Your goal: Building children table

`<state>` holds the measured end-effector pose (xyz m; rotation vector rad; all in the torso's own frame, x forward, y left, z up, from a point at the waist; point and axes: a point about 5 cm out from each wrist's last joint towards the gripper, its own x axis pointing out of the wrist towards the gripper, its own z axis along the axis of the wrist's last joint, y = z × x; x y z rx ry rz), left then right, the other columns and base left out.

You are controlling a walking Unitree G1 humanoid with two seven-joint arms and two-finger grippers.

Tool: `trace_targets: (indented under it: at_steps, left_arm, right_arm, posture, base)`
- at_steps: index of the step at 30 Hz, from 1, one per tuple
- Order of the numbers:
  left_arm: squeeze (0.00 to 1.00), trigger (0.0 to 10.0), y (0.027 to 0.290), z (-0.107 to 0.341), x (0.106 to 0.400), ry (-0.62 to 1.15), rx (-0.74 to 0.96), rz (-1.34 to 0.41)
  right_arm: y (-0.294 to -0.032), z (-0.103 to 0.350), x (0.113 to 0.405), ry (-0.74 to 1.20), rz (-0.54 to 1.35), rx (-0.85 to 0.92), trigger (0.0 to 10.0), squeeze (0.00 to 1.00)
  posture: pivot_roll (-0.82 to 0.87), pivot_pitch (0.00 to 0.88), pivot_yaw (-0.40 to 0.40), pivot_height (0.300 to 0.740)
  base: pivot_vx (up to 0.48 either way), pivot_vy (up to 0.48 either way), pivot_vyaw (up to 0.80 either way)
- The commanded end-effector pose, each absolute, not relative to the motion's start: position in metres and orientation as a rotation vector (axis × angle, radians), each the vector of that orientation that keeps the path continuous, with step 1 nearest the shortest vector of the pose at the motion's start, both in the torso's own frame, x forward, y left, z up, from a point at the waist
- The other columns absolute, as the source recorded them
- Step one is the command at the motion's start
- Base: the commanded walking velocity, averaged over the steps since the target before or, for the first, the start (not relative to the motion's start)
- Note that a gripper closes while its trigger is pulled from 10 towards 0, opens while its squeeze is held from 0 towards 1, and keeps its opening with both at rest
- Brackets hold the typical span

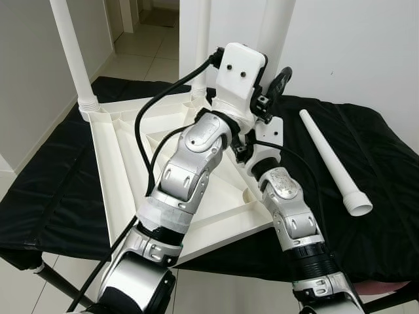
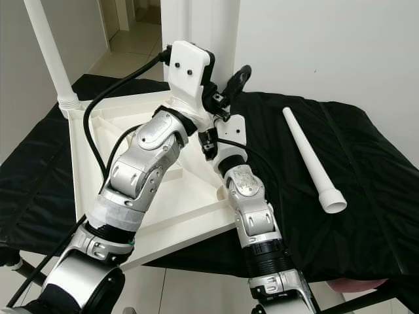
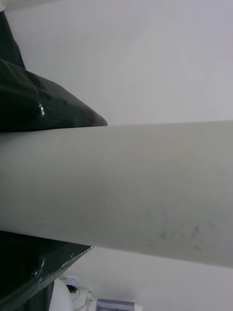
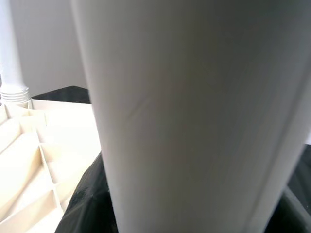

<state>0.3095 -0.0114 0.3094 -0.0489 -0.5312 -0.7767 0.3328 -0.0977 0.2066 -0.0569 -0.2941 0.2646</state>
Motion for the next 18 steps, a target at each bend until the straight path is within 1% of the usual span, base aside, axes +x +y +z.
trace_targets:
  at_steps: [1,3,4,9,10,11,12,16,18]
  left_arm:
    - [0.0,10.0,-0.02,0.309,0.301,-0.529,-0.133,-0.779]
    - [0.0,10.0,-0.021,0.309,0.301,-0.527,-0.14,-0.785]
    - [1.0,10.0,-0.02,0.31,0.301,-0.52,-0.179,-0.798]
    - [1.0,10.0,-0.018,0.311,0.302,-0.525,-0.152,-0.792]
    - [0.62,10.0,-0.018,0.311,0.302,-0.526,-0.152,-0.792]
    - [0.62,10.0,-0.018,0.311,0.302,-0.526,-0.152,-0.792]
    - [0.0,10.0,-0.016,0.313,0.303,-0.527,-0.159,-0.788]
    - [0.0,10.0,-0.011,0.316,0.305,-0.517,-0.222,-0.776]
    - [0.0,10.0,0.0,0.321,0.31,-0.488,-0.368,-0.76]
  right_arm:
    - [-0.113,0.209,0.339,-0.279,0.168,0.01,10.0,0.0]
    - [-0.115,0.209,0.34,-0.275,0.154,0.024,10.0,0.0]
    - [-0.118,0.209,0.342,-0.263,0.124,0.033,10.0,0.0]
    - [-0.123,0.208,0.345,-0.249,0.082,0.056,10.0,0.0]
    - [-0.125,0.207,0.345,-0.239,0.068,0.071,10.0,0.0]
    - [-0.125,0.207,0.345,-0.239,0.068,0.071,10.0,0.0]
    - [-0.127,0.207,0.346,-0.233,0.054,0.084,10.0,0.0]
    - [-0.132,0.206,0.347,-0.226,0.015,0.107,10.0,0.0]
    - [-0.142,0.203,0.347,-0.215,-0.04,0.132,10.0,0.0]
  posture:
    - [-0.02,0.0,-0.057,0.74]
    - [-0.02,0.0,-0.057,0.74]
    - [-0.02,0.0,-0.055,0.74]
    - [-0.02,0.0,-0.054,0.74]
    - [-0.02,0.0,-0.054,0.74]
    - [-0.02,0.0,-0.054,0.74]
    - [-0.02,0.0,-0.052,0.74]
    - [-0.02,0.0,-0.047,0.74]
    - [-0.02,0.0,-0.043,0.74]
  base:
    - [0.0,0.0,0.0]
    - [0.0,0.0,0.0]
    - [0.0,0.0,0.0]
    - [0.0,0.0,0.0]
    - [0.0,0.0,0.0]
    - [0.0,0.0,0.0]
    - [0.0,0.0,0.0]
    - [0.0,0.0,0.0]
    - [0.0,0.0,0.0]
